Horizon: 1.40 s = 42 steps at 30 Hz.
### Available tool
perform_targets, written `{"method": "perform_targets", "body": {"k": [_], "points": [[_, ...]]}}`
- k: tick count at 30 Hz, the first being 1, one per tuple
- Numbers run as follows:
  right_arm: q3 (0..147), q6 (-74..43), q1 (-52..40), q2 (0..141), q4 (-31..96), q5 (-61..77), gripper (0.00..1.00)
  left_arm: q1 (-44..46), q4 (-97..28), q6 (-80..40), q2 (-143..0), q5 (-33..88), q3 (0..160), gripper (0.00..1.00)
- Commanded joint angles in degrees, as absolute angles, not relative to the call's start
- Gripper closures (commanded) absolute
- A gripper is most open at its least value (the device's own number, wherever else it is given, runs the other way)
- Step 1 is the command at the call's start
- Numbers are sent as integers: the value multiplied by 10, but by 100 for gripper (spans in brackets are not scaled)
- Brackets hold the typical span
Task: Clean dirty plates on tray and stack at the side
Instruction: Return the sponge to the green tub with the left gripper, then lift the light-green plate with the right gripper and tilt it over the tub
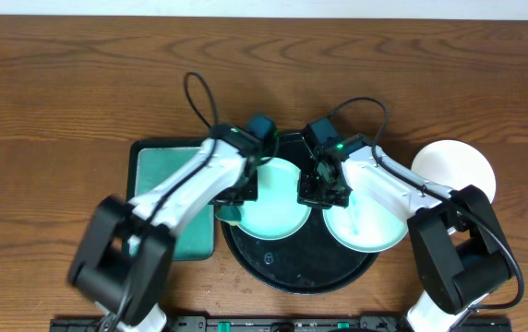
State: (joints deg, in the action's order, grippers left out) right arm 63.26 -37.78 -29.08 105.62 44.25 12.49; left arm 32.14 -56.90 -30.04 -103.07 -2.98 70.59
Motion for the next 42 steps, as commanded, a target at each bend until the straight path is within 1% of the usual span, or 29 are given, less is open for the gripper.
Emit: {"method": "perform_targets", "body": {"k": [1, 5, 7, 9, 10, 13, 15, 16, 17, 21, 23, 25, 28, 31, 32, 36, 42], "points": [[629, -328, -289, 1060, 448, 52, 99, 290, -578, -249, -927, -16, 720, 93], [629, -285, -289, 1060, 442, 49, 99, 231, -583, -229, -881, -69, 708, 93], [629, -263, -289, 1060, 439, 49, 95, 190, -578, -227, -879, -70, 691, 93], [629, -249, -289, 1060, 436, 50, 90, 143, -561, -226, -886, -64, 661, 93], [629, -245, -289, 1060, 433, 50, 90, 126, -548, -223, -891, -60, 646, 93], [627, -245, -295, 1061, 413, 50, 94, 74, -498, -186, -906, 11, 599, 92], [624, -245, -301, 1061, 394, 50, 99, 49, -486, -185, -913, 37, 587, 83], [623, -245, -305, 1061, 388, 50, 99, 38, -487, -185, -914, 51, 587, 73], [623, -246, -308, 1061, 384, 51, 99, 30, -488, -184, -912, 66, 587, 69], [644, -245, -314, 1044, 402, 63, 99, 7, -521, -178, -884, 101, 604, 57], [669, -234, -316, 1022, 421, 60, 99, 2, -543, -174, -855, 101, 618, 54], [714, -189, -325, 982, 438, 57, 99, 0, -566, -174, -796, 101, 633, 48], [770, -155, -350, 942, 445, 1, 99, 0, -572, -175, -708, 106, 642, 36], [799, -120, -384, 933, 413, -46, 99, 0, -570, -181, -622, 116, 648, 31], [800, -111, -402, 937, 381, -51, 99, 0, -565, -181, -581, 116, 649, 28], [800, -86, -455, 972, 287, -72, 99, 0, -555, -180, -476, 114, 649, 26], [800, -80, -524, 1023, 188, -266, 99, 0, -567, -180, -384, 103, 649, 26]]}}
